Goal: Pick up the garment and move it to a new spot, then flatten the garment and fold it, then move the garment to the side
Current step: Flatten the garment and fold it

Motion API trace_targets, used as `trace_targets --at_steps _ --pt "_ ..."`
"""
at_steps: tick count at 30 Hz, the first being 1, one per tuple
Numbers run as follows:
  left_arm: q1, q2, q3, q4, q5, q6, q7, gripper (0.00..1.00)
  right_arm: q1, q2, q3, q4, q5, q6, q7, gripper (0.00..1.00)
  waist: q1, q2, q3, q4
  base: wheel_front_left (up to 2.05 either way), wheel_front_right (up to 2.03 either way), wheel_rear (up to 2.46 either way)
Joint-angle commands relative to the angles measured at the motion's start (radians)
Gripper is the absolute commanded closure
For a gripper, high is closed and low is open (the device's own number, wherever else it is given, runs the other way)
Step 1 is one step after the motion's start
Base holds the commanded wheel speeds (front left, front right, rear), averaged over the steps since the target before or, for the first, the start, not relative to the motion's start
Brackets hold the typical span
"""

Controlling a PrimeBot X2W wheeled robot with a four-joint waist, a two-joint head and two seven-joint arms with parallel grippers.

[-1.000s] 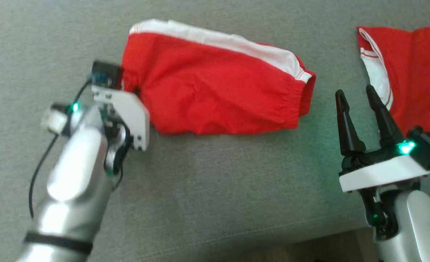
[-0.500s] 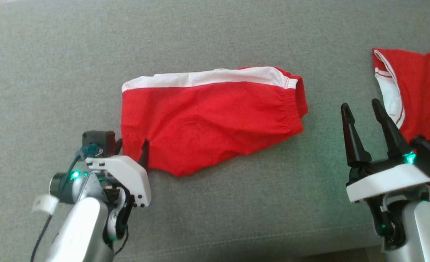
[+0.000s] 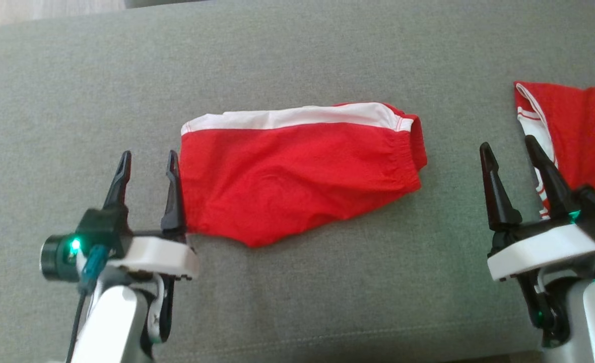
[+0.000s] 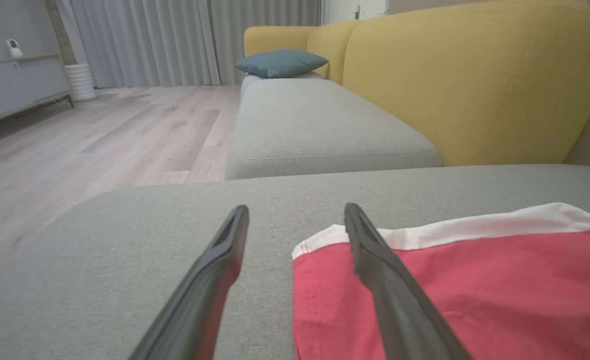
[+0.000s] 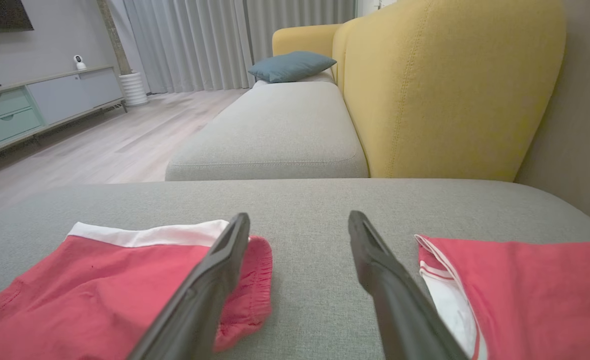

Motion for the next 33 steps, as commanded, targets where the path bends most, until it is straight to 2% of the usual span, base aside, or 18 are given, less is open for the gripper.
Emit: trace_targets --at_steps 1,10,22,29,33 --pt "-0.011 0.026 0.045 -0.043 0.010 0.006 -0.014 0.00 -0.003 -0.019 0.016 -0.043 -0.005 0.002 0.005 0.00 0.0000 -0.0001 -0.005 0.002 0.00 0.00 0.00" --pt "0.048 0.043 0.035 -0.091 0.031 0.021 -0.033 0.00 0.027 -0.006 0.009 -0.053 -0.005 0.002 0.023 0.00 0.0000 -0.0001 -0.020 0.007 0.00 0.00 0.00" --pt "0.048 0.044 0.025 -0.108 0.028 0.030 -0.027 0.00 0.025 -0.010 0.008 -0.051 -0.010 0.002 0.046 0.00 0.0000 -0.0001 -0.013 0.019 0.00 0.00 0.00" --pt "0.009 0.035 0.015 -0.107 0.023 0.022 -0.031 0.00 -0.043 -0.036 0.091 0.008 0.010 0.002 0.147 0.00 0.0000 -0.0001 0.030 0.047 0.00 0.00 0.00" --pt "-0.026 0.016 0.000 -0.097 0.023 0.016 -0.039 0.00 -0.137 -0.046 0.165 0.101 0.029 0.002 0.222 0.00 0.0000 -0.0001 0.071 0.081 0.00 0.00 0.00"
